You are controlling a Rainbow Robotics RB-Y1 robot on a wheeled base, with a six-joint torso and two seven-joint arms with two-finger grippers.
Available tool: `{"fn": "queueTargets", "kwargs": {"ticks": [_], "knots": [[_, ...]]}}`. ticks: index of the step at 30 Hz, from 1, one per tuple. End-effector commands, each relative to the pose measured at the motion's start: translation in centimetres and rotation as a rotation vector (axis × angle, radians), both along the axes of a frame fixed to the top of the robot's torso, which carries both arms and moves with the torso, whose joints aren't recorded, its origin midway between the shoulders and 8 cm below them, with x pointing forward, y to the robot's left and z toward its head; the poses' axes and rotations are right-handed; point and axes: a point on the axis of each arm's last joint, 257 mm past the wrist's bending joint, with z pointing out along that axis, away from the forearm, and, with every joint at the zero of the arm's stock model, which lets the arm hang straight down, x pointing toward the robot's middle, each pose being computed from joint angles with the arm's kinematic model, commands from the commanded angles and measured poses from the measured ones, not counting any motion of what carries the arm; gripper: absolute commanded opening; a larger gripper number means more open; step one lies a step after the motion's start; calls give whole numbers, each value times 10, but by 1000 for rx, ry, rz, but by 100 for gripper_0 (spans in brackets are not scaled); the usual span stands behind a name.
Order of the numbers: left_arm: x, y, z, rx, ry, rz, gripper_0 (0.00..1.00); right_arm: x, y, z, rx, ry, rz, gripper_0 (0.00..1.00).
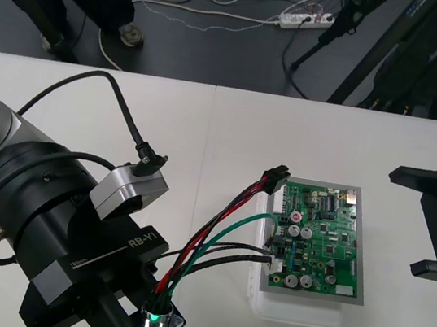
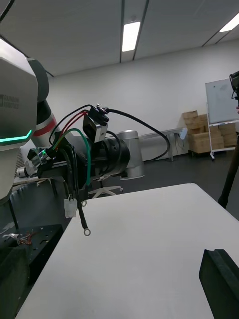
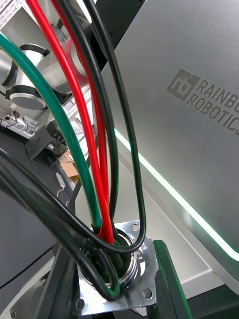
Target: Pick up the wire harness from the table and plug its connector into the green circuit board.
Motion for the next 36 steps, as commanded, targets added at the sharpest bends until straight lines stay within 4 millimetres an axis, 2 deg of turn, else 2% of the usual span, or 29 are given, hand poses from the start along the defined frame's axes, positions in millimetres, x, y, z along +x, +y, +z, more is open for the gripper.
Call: {"fn": "queueTargets", "kwargs": {"ticks": [1, 5, 22, 36], "knots": [[-7, 0, 11, 0, 6, -50, 0, -13, 16, 12, -10, -22, 76, 100], [-7, 0, 11, -2, 3, -52, 0, -15, 24, 10, -10, -13, 98, 100], [-7, 0, 12, -4, 4, -54, 0, 5, 64, 17, 9, 12, 52, 100], [-7, 0, 13, -6, 9, -55, 0, 6, 71, 30, 22, 31, 85, 100]]}}
